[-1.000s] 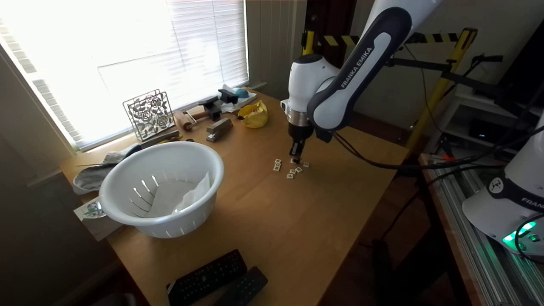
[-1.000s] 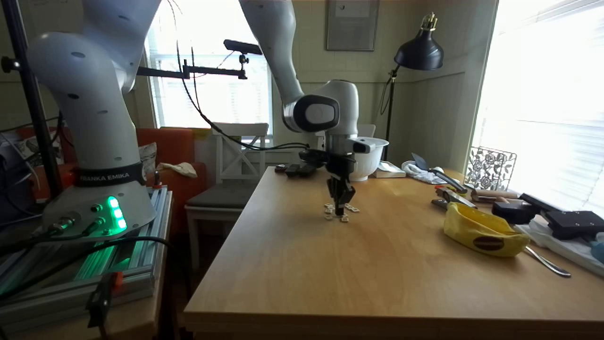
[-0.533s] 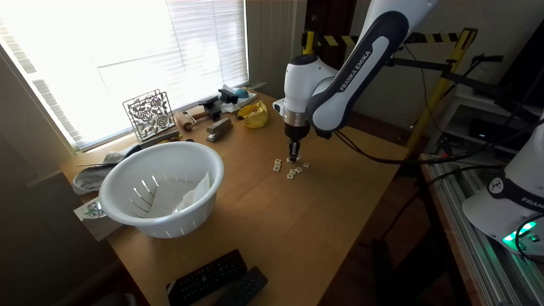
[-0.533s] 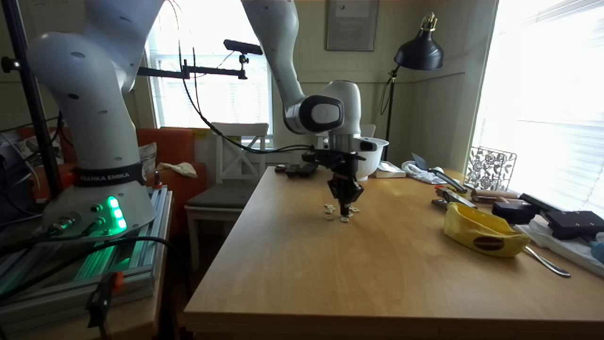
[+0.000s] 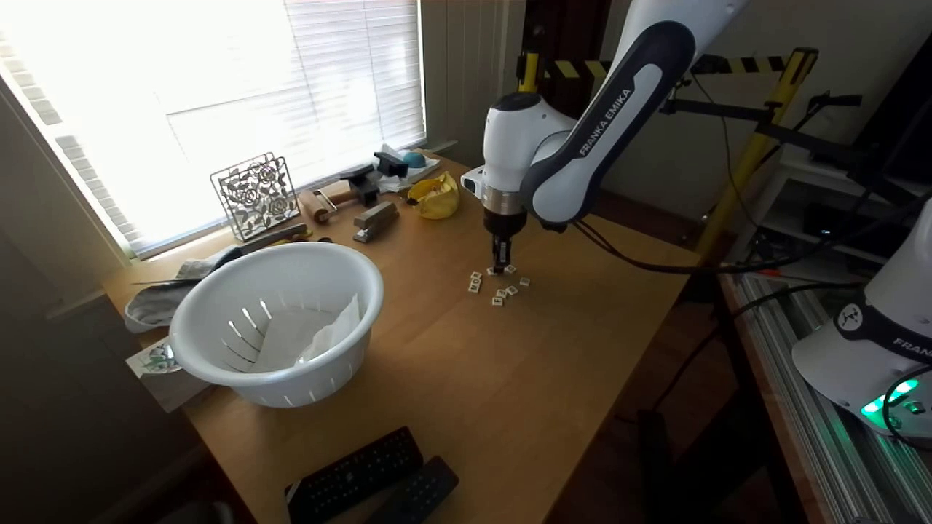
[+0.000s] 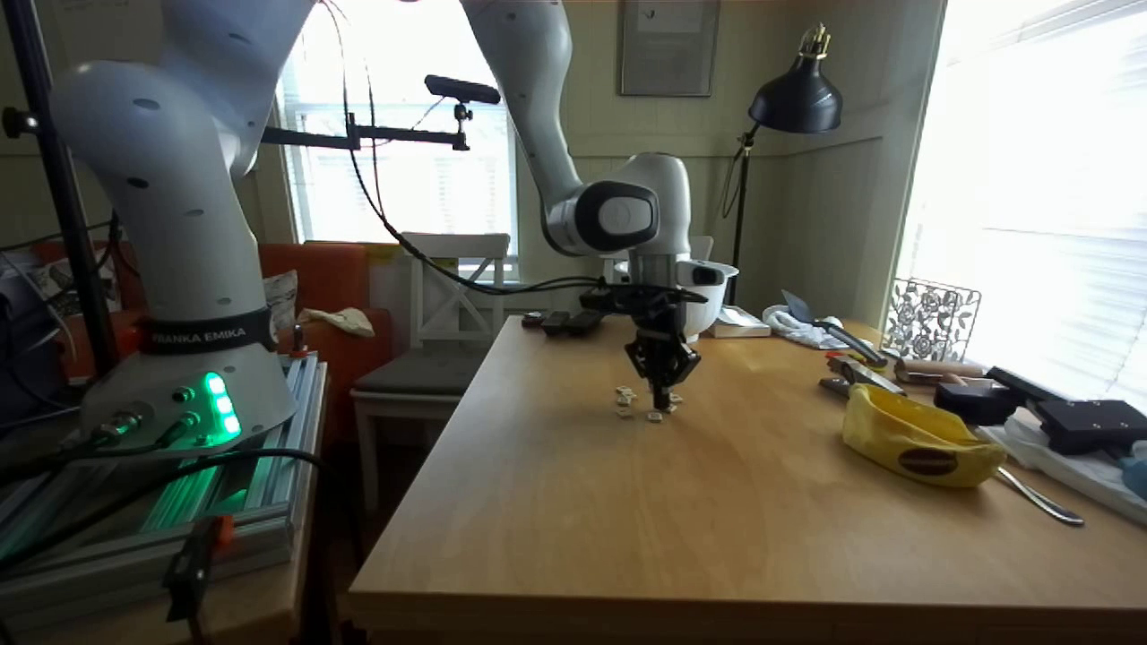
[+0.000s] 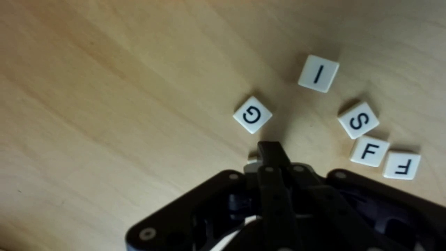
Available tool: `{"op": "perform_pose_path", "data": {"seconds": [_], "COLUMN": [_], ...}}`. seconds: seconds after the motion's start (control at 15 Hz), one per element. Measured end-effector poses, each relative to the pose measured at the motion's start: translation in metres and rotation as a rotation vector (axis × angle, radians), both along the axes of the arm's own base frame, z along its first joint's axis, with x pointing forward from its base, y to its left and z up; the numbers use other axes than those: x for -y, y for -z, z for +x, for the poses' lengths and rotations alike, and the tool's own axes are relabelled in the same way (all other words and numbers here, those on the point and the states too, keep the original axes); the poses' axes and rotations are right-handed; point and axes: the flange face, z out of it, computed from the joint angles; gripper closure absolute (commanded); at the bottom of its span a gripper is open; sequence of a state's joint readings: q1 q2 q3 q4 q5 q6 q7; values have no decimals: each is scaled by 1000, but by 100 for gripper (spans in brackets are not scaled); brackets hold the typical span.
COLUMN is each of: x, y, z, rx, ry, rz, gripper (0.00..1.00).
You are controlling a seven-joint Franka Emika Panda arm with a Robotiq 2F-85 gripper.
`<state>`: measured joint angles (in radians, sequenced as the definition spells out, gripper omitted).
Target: Create the word 'More' with the tiles.
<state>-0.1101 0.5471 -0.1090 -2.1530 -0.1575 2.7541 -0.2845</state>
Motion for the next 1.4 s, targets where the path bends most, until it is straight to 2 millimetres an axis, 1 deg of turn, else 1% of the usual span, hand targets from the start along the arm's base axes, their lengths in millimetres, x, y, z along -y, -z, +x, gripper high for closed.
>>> {"op": "perform_pose_path", "data": {"seconds": [0.4, 1.07, 1.4], "x": [0, 8, 9], "y": [-1, -2, -8], "z": [0, -1, 2], "rx": [1, -11, 20], "ry": [-10, -170, -173], "rz": [-4, -96, -101], "gripper": [100, 100, 100]}}
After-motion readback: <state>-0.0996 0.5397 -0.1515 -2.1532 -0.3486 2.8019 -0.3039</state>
